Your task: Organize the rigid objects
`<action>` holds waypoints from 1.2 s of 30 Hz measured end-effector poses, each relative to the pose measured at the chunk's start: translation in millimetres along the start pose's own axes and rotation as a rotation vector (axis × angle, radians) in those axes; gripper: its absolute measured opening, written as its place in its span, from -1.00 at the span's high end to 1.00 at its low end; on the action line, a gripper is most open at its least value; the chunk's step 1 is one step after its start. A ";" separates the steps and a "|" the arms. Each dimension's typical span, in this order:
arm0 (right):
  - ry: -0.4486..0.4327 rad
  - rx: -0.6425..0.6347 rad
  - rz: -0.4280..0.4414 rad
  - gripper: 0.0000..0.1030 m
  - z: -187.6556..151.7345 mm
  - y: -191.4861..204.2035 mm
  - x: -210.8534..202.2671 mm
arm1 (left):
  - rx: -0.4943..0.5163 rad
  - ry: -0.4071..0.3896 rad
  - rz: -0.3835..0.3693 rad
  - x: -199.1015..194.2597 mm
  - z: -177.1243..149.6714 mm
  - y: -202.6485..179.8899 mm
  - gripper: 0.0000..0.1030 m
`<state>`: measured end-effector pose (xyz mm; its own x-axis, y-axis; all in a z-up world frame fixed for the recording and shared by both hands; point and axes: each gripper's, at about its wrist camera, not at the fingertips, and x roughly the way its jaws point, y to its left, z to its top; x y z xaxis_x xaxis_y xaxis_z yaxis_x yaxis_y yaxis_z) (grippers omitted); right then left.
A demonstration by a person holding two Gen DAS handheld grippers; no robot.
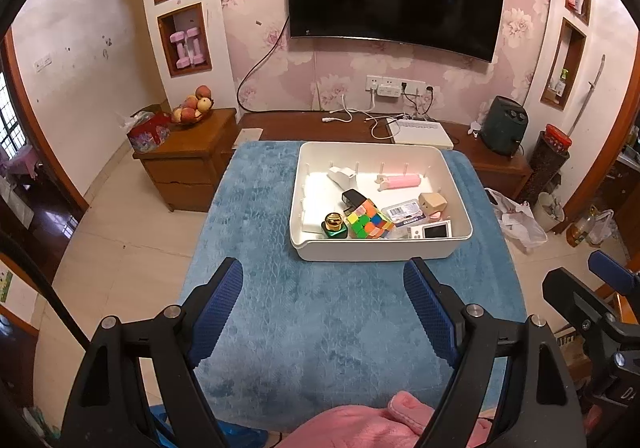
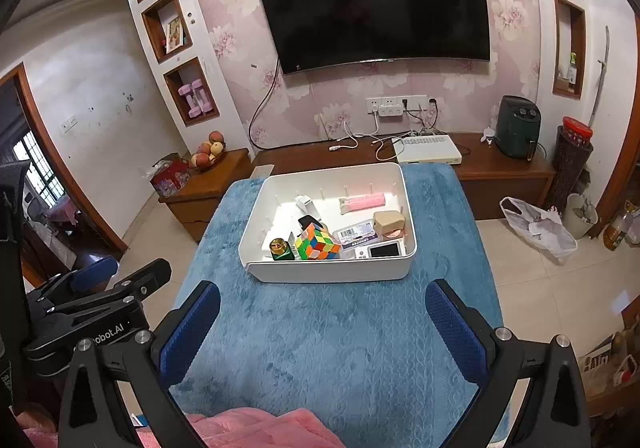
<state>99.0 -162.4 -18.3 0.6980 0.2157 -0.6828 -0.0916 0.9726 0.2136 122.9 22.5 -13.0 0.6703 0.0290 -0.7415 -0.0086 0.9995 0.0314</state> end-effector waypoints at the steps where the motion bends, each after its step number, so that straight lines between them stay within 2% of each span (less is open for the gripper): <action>1: -0.001 -0.001 -0.001 -1.00 -0.2 0.4 -0.8 | 0.002 -0.001 0.003 -0.2 -0.8 -0.1 -0.65; 12: 0.003 -0.002 -0.001 -1.00 -0.8 0.6 -0.2 | 0.046 -0.017 0.027 -2.5 -2.0 -7.5 -0.65; 36: 0.018 0.000 -0.007 -1.00 -5.8 -0.8 2.9 | 0.057 -0.011 0.018 -0.7 -1.0 -9.2 -0.70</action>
<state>97.0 -162.1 -24.5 0.6858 0.2102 -0.6968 -0.0869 0.9742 0.2084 121.8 13.2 -13.4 0.6785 0.0468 -0.7331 0.0213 0.9963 0.0833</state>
